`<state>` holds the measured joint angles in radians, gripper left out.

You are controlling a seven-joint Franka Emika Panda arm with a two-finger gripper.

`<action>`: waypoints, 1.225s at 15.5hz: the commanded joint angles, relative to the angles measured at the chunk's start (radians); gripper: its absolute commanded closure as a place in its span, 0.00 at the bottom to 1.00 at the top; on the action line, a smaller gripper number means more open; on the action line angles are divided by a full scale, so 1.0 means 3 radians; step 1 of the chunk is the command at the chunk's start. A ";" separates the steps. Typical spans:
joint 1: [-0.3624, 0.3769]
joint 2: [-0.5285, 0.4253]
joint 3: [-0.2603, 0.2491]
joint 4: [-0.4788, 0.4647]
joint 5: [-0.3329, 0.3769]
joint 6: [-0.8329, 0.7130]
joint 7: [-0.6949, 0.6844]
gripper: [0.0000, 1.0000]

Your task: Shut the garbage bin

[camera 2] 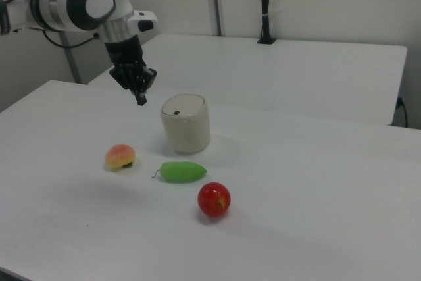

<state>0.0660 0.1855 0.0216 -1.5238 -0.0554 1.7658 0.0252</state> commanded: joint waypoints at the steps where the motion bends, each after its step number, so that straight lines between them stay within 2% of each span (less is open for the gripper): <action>1: 0.0046 -0.0265 -0.0036 -0.0172 -0.0097 -0.0292 0.0080 1.00; 2: 0.0031 -0.0296 -0.0036 -0.0182 -0.0097 -0.0312 0.0080 1.00; 3: 0.0010 -0.0301 -0.0036 -0.0187 -0.0092 -0.0323 0.0085 0.94; 4: 0.0005 -0.0306 -0.0046 -0.0182 -0.0092 -0.0338 0.0085 0.74; 6: 0.0000 -0.0307 -0.0057 -0.0182 -0.0117 -0.0364 0.0085 0.14; 7: 0.0000 -0.0327 -0.0057 -0.0182 -0.0127 -0.0364 0.0085 0.00; 19: -0.0010 -0.0347 -0.0067 -0.0162 -0.0194 -0.0364 0.0080 0.00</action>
<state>0.0547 0.1125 0.0105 -1.5480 -0.0999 1.6686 0.0294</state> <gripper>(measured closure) 0.000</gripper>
